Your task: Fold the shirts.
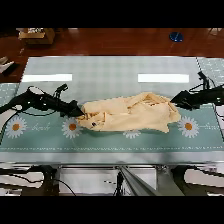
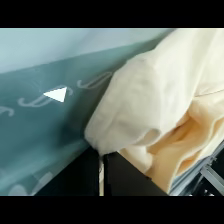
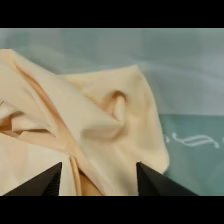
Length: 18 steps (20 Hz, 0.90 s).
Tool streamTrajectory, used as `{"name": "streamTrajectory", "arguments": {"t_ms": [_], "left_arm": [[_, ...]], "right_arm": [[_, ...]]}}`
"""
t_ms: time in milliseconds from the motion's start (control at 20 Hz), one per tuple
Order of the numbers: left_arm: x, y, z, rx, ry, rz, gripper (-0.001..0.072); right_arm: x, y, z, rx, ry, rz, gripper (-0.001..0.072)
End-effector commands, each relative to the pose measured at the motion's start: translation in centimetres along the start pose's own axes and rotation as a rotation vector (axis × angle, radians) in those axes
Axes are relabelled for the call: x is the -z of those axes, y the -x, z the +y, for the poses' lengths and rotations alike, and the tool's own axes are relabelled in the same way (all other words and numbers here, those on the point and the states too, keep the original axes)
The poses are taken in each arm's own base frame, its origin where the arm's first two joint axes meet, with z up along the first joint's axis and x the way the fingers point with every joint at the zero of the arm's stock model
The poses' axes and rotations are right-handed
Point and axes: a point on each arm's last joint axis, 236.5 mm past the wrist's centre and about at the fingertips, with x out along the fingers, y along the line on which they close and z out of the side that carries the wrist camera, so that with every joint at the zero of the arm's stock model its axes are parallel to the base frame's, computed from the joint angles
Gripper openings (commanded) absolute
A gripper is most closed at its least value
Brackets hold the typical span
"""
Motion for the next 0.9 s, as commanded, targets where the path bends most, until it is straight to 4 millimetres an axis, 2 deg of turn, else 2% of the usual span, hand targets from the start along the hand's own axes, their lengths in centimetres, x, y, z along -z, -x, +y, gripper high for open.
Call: {"name": "streamTrajectory", "arguments": {"t_ms": [0, 50, 100, 200, 300, 350, 450, 550, 650, 750, 850], "left_arm": [[-0.2, 0.4, -1.6, 0.058, 0.007, 0.002, 0.0025], [-0.3, 0.5, -1.9, 0.072, 0.011, -0.001, 0.0025], [-0.5, 0.5, -2.3, 0.087, 0.01, -0.009, 0.0025], [-0.9, 0.7, -2.9, 0.105, -0.015, -0.025, 0.0025], [-2.2, 1.9, -4.0, 0.107, -0.064, -0.061, 0.0024], [-3.4, 3.3, -5.0, 0.106, -0.101, -0.103, 0.0023], [-6.5, 8.2, -8.2, 0.103, -0.211, -0.232, 0.0023], [-9.0, 15.3, -13.0, 0.094, -0.358, -0.391, 0.0023], [-9.9, 23.5, -18.9, 0.072, -0.508, -0.571, 0.0023], [-8.5, 31.7, -25.8, 0.042, -0.671, -0.764, 0.0023], [-4.9, 37.7, -32.4, 0.02, -0.839, -0.922, 0.0023]], "right_arm": [[-1.5, -3.1, -0.1, 0.028, 0.028, -0.031, 0.0537], [-2.2, -3.5, -0.2, 0.043, 0.019, -0.056, 0.0518], [-2.7, -3.8, -0.1, 0.053, 0.016, -0.077, 0.0428], [-3.1, -3.8, 0.5, 0.054, 0.039, -0.085, 0.0034], [-3.9, -2.1, 1.5, 0.049, 0.097, -0.084, 0.0031], [-4.8, -0.3, 2.2, 0.063, 0.145, -0.105, 0.0031], [-7.9, 5.2, 4.3, 0.112, 0.251, -0.214, 0.0031], [-11.5, 13.0, 7.8, 0.162, 0.354, -0.424, 0.003], [-13.4, 22.1, 13.0, 0.198, 0.457, -0.675, 0.003], [-12.8, 30.1, 18.1, 0.211, 0.53, -0.901, 0.003], [-10.1, 37.3, 23.4, 0.187, 0.597, -1.096, 0.003]]}}
